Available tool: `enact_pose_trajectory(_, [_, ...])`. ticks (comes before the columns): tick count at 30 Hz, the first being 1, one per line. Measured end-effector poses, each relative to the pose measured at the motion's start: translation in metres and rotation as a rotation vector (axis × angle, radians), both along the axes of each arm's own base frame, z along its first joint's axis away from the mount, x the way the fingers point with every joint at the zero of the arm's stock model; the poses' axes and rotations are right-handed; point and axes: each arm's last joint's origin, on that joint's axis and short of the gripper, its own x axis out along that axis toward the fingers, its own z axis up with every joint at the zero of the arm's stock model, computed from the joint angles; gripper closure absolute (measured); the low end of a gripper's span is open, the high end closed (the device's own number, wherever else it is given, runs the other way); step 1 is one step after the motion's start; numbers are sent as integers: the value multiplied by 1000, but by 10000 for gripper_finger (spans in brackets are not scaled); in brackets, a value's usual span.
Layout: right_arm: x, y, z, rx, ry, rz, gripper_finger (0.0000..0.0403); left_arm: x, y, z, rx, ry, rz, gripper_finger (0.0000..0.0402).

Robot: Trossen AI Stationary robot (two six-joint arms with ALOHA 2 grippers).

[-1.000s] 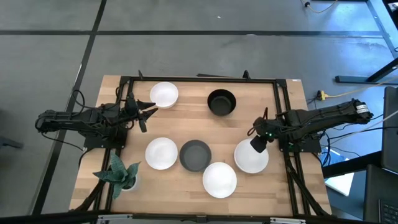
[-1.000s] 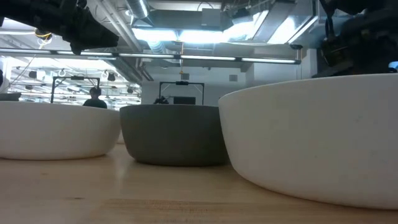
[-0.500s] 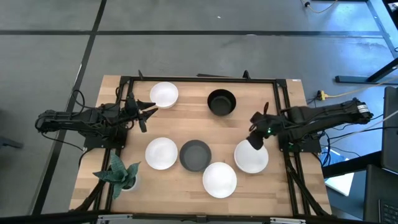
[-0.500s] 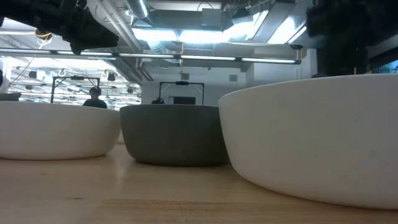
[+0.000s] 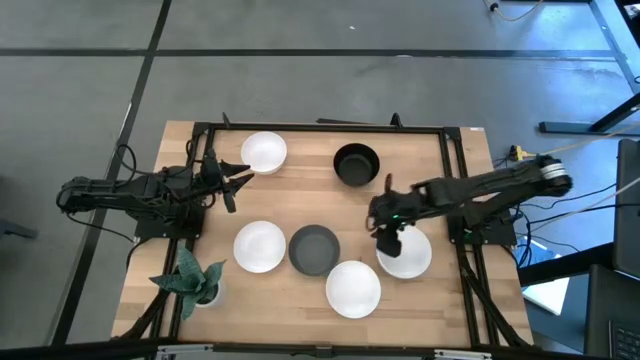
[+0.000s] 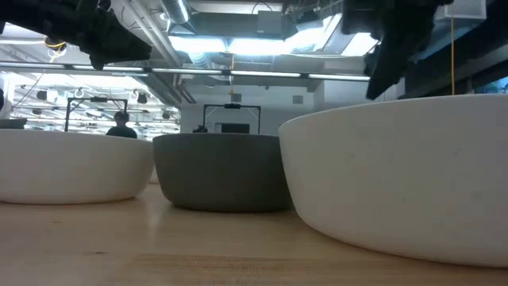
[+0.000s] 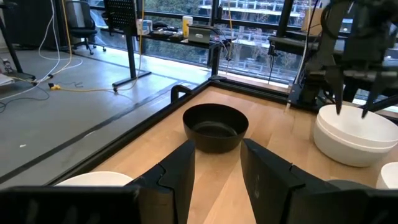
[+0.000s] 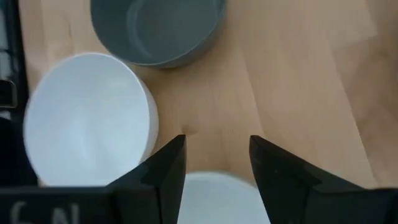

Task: Nest bowls inside each other
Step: Stack the white bowl on the white bowl

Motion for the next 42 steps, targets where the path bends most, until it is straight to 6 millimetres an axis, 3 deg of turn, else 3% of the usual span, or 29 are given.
enact_pose_trajectory(8, [44,16,-12,3,57,126,226,0,0,0,0,0,0,278])
enact_pose_trajectory(12, [54,19,-10,-6,52,154,226,0,0,0,0,0,0,278])
enact_pose_trajectory(22, [56,20,-8,-48,17,240,226,0,0,0,0,0,0,278])
enact_pose_trajectory(29, [56,26,-7,84,0,342,225,0,0,0,0,0,-1,278])
enact_pose_trajectory(42, [56,36,-6,110,-14,365,200,0,0,0,0,0,0,278])
